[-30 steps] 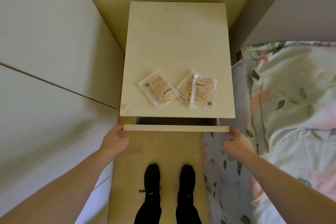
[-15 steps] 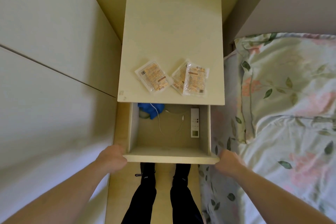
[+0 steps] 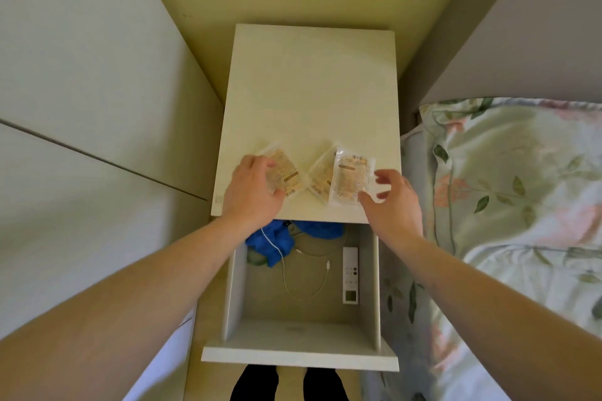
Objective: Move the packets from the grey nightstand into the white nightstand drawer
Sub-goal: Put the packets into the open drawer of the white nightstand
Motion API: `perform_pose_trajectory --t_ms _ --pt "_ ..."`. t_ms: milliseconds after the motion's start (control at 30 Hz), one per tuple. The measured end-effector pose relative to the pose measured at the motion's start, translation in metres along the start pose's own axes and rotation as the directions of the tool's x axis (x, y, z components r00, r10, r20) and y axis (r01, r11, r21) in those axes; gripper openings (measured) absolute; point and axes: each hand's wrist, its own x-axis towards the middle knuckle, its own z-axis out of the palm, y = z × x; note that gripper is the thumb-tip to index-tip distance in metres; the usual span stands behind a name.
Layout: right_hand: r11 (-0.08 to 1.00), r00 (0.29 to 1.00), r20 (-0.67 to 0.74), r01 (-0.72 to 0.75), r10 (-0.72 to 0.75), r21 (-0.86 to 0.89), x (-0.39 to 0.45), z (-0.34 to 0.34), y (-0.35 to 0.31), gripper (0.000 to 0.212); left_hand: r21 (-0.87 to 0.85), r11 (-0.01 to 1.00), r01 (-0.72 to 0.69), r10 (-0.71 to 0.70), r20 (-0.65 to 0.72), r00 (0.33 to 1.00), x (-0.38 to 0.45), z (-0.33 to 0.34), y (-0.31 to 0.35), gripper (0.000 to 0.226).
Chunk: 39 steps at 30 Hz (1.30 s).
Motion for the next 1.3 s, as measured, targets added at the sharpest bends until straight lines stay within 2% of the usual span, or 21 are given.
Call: perform_pose_trajectory --t_ms 67,133,233,400,500,633,733,933,1033,1200,1300 --pt "0.999 1.0 0.021 -0.004 0.005 -0.041 0.024 0.007 -0.007 0.069 0.051 0.998 0.037 -0.036 -0.014 0.999 0.024 0.001 -0.002 0.068" --pt "0.993 0.996 0.085 -0.005 0.015 -0.117 0.042 0.015 -0.009 0.085 0.139 0.987 0.084 -0.089 0.027 0.996 0.04 0.004 -0.007 0.084" --pt "0.975 0.991 0.133 0.018 0.012 -0.222 0.057 0.025 -0.006 0.094 0.223 0.968 0.117 -0.136 0.071 0.988 0.053 0.008 -0.014 0.094" --pt "0.982 0.992 0.109 -0.04 0.06 -0.185 0.059 0.028 -0.007 0.08 0.057 0.983 0.173 -0.175 0.035 0.984 0.057 0.004 -0.019 0.09" --pt "0.993 0.995 0.062 -0.077 0.082 -0.088 0.051 0.028 -0.004 0.073 -0.032 0.985 0.172 -0.173 -0.02 0.985 0.049 0.002 -0.024 0.089" --pt "0.995 0.995 0.037 -0.098 0.097 0.029 0.033 0.027 0.004 0.061 -0.019 0.989 0.145 -0.146 -0.083 0.986 0.037 0.003 -0.029 0.094" --pt "0.987 0.994 0.051 -0.106 0.101 0.119 0.018 0.026 0.01 0.047 -0.002 0.988 0.157 -0.157 -0.077 0.985 0.031 0.004 -0.032 0.095" --pt "0.96 0.989 0.1 -0.132 0.11 0.247 -0.014 0.021 0.009 0.032 -0.048 0.972 0.229 -0.23 -0.018 0.973 0.026 0.003 -0.029 0.069" --pt "0.951 0.983 0.154 -0.138 0.098 0.277 -0.035 0.017 0.012 0.028 -0.065 0.979 0.195 -0.194 0.024 0.981 0.018 0.0 -0.03 0.055" --pt "0.957 0.965 0.231 -0.178 0.124 0.228 -0.073 0.021 0.041 0.026 -0.241 0.967 0.089 -0.076 0.061 0.995 -0.033 -0.006 -0.013 0.019" --pt "0.958 0.924 0.331 -0.248 0.19 0.144 -0.091 0.031 0.068 0.025 -0.207 0.978 0.016 0.032 0.227 0.973 -0.076 0.006 -0.016 0.012"
